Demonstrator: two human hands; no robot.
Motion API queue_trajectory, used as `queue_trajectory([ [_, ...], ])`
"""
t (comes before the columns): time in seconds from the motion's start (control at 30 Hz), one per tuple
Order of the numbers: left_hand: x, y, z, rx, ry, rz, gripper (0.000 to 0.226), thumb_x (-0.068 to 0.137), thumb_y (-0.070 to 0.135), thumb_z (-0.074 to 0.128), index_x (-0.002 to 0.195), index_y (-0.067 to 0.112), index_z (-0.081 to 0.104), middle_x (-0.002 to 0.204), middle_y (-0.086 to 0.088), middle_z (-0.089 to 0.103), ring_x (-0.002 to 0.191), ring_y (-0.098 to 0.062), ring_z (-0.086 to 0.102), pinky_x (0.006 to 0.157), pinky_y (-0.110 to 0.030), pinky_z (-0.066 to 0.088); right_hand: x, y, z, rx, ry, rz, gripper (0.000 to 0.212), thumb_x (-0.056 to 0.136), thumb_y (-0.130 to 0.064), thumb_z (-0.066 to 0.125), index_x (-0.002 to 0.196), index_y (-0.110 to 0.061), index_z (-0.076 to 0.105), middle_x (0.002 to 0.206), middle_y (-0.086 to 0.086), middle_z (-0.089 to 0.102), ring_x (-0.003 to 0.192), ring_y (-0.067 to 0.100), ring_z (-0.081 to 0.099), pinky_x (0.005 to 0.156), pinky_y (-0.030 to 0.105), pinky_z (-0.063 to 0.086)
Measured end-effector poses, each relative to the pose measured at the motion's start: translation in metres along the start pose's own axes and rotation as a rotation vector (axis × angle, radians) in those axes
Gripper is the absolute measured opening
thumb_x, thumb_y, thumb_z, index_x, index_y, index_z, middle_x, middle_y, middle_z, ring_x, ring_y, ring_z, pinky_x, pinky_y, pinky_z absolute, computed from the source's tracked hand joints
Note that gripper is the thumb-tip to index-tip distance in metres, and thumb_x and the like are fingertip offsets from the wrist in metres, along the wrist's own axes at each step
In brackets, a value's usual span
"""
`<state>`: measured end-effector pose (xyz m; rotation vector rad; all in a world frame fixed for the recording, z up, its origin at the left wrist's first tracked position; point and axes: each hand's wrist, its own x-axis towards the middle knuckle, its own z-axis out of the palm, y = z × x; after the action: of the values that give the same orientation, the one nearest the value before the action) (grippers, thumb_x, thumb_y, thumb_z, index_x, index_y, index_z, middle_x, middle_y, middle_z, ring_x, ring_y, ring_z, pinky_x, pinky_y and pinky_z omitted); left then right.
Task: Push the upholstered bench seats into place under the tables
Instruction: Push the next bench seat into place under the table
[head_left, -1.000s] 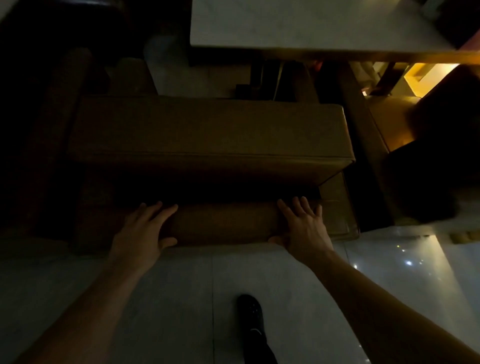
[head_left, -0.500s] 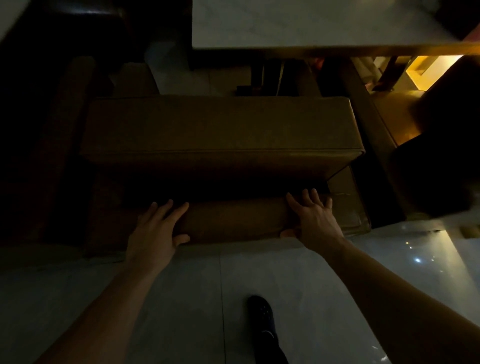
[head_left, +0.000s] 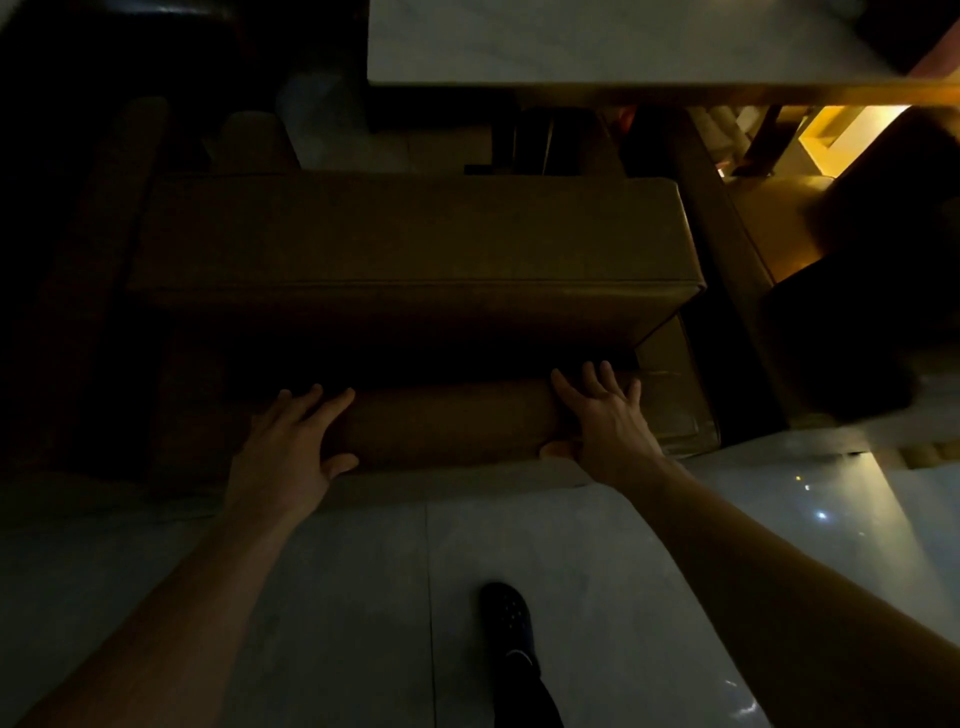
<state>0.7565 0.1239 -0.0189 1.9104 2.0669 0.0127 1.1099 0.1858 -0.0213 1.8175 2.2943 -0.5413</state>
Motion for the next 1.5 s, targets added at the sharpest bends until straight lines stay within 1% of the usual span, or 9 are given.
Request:
queue_trajectory([
  [0.17, 0.001, 0.000, 0.003, -0.002, 0.013, 0.003, 0.077, 0.087, 0.044, 0.067, 0.152, 0.039, 0.025, 0.161, -0.003, 0.024, 0.147, -0.034, 0.015, 0.114, -0.057, 0.025, 0.002, 0.003, 0.002, 0.009, 0.006, -0.010, 0.104, 0.080, -0.065, 0.063, 0.157, -0.029, 0.004, 0.164, 0.019, 0.002, 0.149, 0.041, -0.008, 0.115, 0.067, -0.001],
  [0.33, -0.002, 0.000, 0.006, 0.031, -0.030, -0.005, 0.077, 0.092, 0.046, 0.059, 0.154, 0.040, 0.014, 0.164, -0.003, 0.013, 0.149, -0.033, 0.005, 0.119, -0.055, 0.013, -0.005, 0.001, 0.003, -0.030, 0.015, 0.001, 0.104, 0.082, -0.068, 0.059, 0.157, -0.029, -0.001, 0.164, 0.016, 0.000, 0.150, 0.038, -0.009, 0.117, 0.066, 0.001],
  [0.5, -0.019, 0.012, -0.020, 0.042, -0.049, -0.006, 0.085, 0.088, 0.061, 0.054, 0.155, 0.037, 0.007, 0.163, -0.003, 0.014, 0.149, -0.028, 0.009, 0.120, -0.049, 0.015, -0.021, -0.029, -0.014, -0.008, -0.057, 0.072, 0.108, 0.083, -0.067, 0.060, 0.156, -0.028, -0.008, 0.164, 0.018, -0.006, 0.150, 0.039, -0.007, 0.120, 0.060, 0.008],
  [0.63, -0.039, -0.011, -0.072, 0.012, -0.004, 0.025, 0.089, 0.085, 0.071, 0.050, 0.154, 0.038, 0.006, 0.163, 0.000, 0.015, 0.149, -0.025, 0.013, 0.120, -0.046, 0.016, -0.038, -0.103, -0.039, 0.035, -0.069, -0.058, 0.102, 0.084, -0.065, 0.061, 0.156, -0.030, -0.001, 0.165, 0.014, 0.002, 0.151, 0.035, 0.000, 0.122, 0.054, 0.009],
  [0.77, -0.078, -0.048, -0.123, -0.048, 0.023, 0.080, 0.087, 0.085, 0.071, 0.051, 0.154, 0.040, 0.007, 0.163, 0.004, 0.014, 0.149, -0.021, 0.011, 0.120, -0.043, 0.013, -0.064, -0.192, -0.055, 0.043, -0.055, -0.120, 0.097, 0.086, -0.058, 0.064, 0.156, -0.030, 0.004, 0.165, 0.011, 0.005, 0.151, 0.032, 0.004, 0.122, 0.050, 0.011],
  [0.93, -0.152, -0.120, -0.168, -0.083, 0.072, 0.074, 0.087, 0.084, 0.070, 0.054, 0.154, 0.040, 0.011, 0.163, 0.006, 0.014, 0.149, -0.018, 0.012, 0.121, -0.043, 0.014, -0.104, -0.305, -0.074, 0.047, -0.073, -0.207, 0.093, 0.084, -0.067, 0.058, 0.156, -0.031, 0.011, 0.165, 0.009, 0.010, 0.150, 0.032, 0.012, 0.120, 0.047, 0.018],
  [1.13, -0.230, -0.232, -0.198, -0.200, 0.069, -0.053, 0.083, 0.083, 0.066, 0.059, 0.152, 0.042, 0.019, 0.160, 0.010, 0.023, 0.144, -0.016, 0.023, 0.115, -0.038, 0.027, -0.124, -0.430, -0.075, -0.016, -0.102, -0.329, 0.082, 0.088, -0.059, 0.059, 0.154, -0.028, 0.020, 0.162, 0.007, 0.022, 0.147, 0.030, 0.022, 0.117, 0.045, 0.028],
  [1.37, -0.267, -0.355, -0.203, -0.237, 0.139, -0.229, 0.083, 0.081, 0.069, 0.058, 0.150, 0.043, 0.021, 0.157, 0.009, 0.028, 0.140, -0.018, 0.030, 0.113, -0.037, 0.030, -0.102, -0.558, -0.046, -0.088, -0.169, -0.417, 0.088, 0.088, -0.064, 0.056, 0.156, -0.030, 0.012, 0.164, 0.011, 0.012, 0.148, 0.031, 0.019, 0.119, 0.045, 0.023],
  [1.5, -0.271, -0.425, -0.197, -0.270, 0.118, -0.302, 0.087, 0.076, 0.075, 0.055, 0.150, 0.044, 0.021, 0.157, 0.008, 0.028, 0.141, -0.018, 0.030, 0.112, -0.040, 0.032, -0.074, -0.628, -0.018, -0.047, -0.199, -0.472, 0.082, 0.086, -0.063, 0.059, 0.152, -0.033, 0.022, 0.156, 0.009, 0.030, 0.138, 0.032, 0.035, 0.113, 0.045, 0.032],
])
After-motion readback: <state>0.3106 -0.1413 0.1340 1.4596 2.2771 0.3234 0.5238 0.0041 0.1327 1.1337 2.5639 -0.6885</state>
